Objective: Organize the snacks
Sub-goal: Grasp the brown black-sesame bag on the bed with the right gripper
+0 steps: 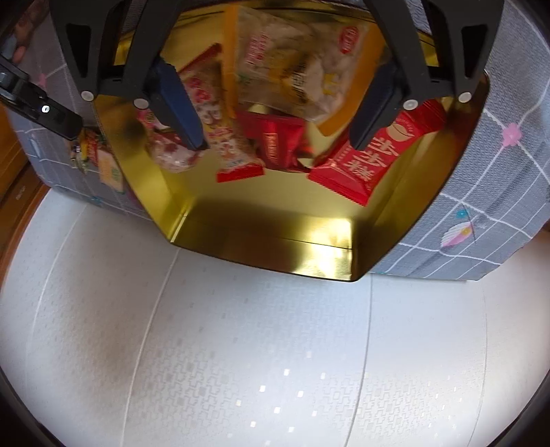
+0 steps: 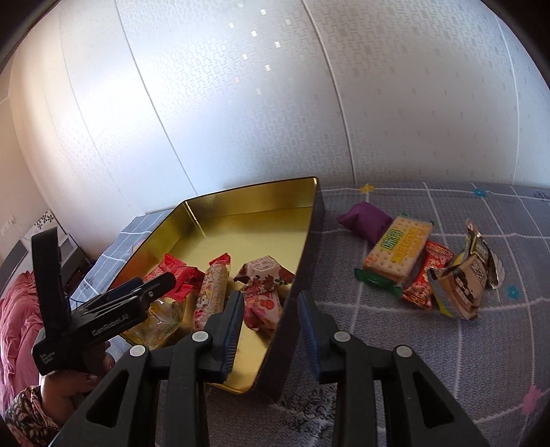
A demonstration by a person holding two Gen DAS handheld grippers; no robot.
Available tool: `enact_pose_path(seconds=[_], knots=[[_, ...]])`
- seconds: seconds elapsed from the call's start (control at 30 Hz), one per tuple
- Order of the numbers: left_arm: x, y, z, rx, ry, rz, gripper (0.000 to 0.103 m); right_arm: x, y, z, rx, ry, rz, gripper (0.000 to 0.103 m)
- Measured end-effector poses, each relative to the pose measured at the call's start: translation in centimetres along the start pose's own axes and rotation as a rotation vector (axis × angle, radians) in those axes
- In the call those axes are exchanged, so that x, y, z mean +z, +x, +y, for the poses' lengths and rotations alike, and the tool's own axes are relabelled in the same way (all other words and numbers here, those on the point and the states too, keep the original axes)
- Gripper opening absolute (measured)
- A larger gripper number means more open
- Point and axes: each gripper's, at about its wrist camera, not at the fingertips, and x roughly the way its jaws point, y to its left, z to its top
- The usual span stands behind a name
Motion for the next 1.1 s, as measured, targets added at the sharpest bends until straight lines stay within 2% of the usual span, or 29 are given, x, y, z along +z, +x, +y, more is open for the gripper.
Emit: enact_pose_path(seconds=[0.07, 0.23, 0.33, 0.5, 0.7, 0.97, 1.1], knots=[[-0.2, -0.4, -0.8, -0.023, 0.01, -0.007, 0.096, -0.1, -0.2, -0.6, -0.014, 0.01, 0.002, 0.033], [-1.0, -1.4, -3.5, -0.068, 0.091, -0.029, 0.103, -0.9, -1.1, -2.8, -0.075, 0.055, 0.011, 0.033], [-1.9, -1.6, -5.6, -0.066, 0.19, -0.034, 0.103, -1.4, -1.8, -4.6, -0.128, 0.1, 0.018, 0.033], [-3.0, -3.1, -7.7, -0.145, 0.246, -0.066, 0.103, -2.8, -2.8, -8.6, -0.188, 0.203, 0.044, 0.033], [-4.1, -3.7, -9.8, -0.173, 0.316, -0.088, 0.103, -3.5, -3.5, -11.4, -0.218, 0.268, 0.039, 0.033], [-5.1, -3.7, -10.9, -0.185, 0.35, -0.078, 0.103, 0.2, -3.3, -15.2, -0.2, 0.401, 0.002, 0.036], [-5.4, -3.9, -11.0, -0.184, 0.359, -0.077, 0.103, 2.4, -2.1, -17.1, -0.203, 0.479, 0.021, 0.037]])
